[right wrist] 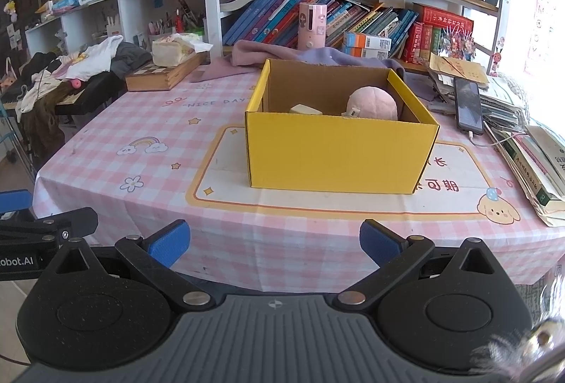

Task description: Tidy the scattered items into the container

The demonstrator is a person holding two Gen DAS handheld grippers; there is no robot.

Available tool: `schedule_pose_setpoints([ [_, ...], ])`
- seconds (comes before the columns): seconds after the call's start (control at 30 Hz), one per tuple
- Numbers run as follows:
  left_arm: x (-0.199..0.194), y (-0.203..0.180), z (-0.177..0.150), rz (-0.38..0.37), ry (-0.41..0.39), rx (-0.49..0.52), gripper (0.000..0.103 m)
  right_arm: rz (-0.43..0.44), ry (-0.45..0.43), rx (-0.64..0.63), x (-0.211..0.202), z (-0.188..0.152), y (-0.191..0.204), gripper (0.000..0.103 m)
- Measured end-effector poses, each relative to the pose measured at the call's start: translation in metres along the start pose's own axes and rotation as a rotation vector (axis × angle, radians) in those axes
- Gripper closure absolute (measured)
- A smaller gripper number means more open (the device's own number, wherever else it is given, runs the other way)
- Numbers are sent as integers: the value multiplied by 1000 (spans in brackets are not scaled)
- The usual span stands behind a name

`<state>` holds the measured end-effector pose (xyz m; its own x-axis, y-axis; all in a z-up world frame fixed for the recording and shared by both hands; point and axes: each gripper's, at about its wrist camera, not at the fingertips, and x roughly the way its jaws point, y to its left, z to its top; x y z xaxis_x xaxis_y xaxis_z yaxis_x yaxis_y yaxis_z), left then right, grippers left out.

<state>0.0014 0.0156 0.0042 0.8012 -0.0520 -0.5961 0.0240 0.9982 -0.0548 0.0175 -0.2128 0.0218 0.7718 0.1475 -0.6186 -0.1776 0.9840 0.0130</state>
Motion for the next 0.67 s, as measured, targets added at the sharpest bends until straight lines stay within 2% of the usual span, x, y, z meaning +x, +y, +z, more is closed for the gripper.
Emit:
schedule_pose_setpoints([
  [0.43,-3,-8,0,3,5,11,0,8,9,-5,-2,-3,0,0],
  [0.67,-5,-6,-1,-9,-2,-15,0,15,13,-9,-3,-5,-1,0],
])
